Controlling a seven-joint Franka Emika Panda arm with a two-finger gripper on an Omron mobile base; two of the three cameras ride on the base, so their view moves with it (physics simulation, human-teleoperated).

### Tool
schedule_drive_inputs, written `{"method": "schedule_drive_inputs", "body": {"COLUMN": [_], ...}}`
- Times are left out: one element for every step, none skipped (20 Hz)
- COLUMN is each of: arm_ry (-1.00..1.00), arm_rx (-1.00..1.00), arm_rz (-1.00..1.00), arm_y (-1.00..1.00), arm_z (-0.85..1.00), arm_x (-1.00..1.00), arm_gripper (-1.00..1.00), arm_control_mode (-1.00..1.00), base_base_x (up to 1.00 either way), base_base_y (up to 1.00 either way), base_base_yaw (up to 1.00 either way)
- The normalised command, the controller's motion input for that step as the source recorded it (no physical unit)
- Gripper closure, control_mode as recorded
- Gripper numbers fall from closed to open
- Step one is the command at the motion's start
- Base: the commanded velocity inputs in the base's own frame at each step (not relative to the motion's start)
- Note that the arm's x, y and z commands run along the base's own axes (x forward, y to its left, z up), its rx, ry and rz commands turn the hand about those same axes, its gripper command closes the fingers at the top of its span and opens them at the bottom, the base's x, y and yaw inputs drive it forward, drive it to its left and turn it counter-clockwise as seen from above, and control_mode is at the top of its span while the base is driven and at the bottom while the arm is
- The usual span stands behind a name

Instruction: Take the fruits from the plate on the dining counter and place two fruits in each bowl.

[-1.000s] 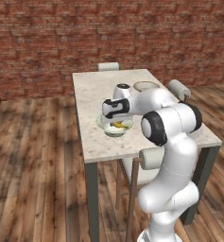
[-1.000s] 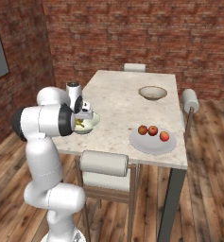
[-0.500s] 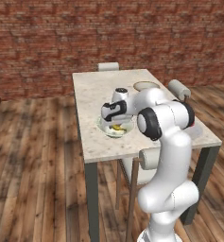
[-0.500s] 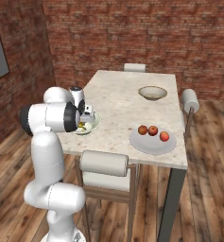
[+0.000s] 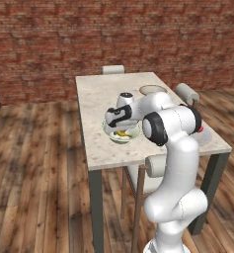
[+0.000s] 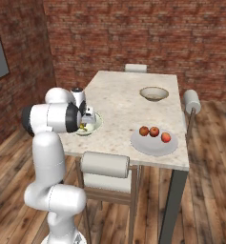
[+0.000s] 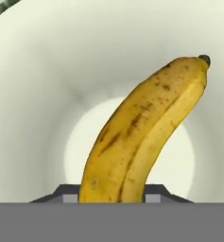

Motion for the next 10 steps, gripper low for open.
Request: {"method": "schedule_drive_inputs", "body": {"arm_ry": [0.00,0.00,0.00,0.00,0.00,0.00,0.00,0.02,0.01,0.00], "arm_rx": [0.00,0.00,0.00,0.00,0.00,0.00,0.00,0.00,0.00,0.00], "arm_rz": [0.00,0.00,0.00,0.00,0.00,0.00,0.00,0.00,0.00,0.00], "arm_y": [0.00,0.00,0.00,0.00,0.00,0.00,0.00,0.00,0.00,-0.04], "arm_z": [0.00,0.00,0.09,0.09,0.10,0.04,0.16,0.20,0.21,0.37], "arm_x": [-0.18,-0.16,-0.13,-0.09,0.00,0.00,0.00,0.00,-0.01,-0.19], "arm_gripper": [-1.00,-1.00,-1.00,-1.00,-1.00,-1.00,-1.00,-1.00,-1.00,-1.00], "arm_control_mode": [-1.00,-1.00,-1.00,-1.00,-1.00,-1.00,-1.00,-1.00,-1.00,-1.00], "base_base_x": [0.00,0.00,0.00,0.00,0.00,0.00,0.00,0.00,0.00,0.00], "base_base_y": [0.00,0.00,0.00,0.00,0.00,0.00,0.00,0.00,0.00,0.00], "base_base_yaw": [0.00,0.00,0.00,0.00,0.00,0.00,0.00,0.00,0.00,0.00]}}
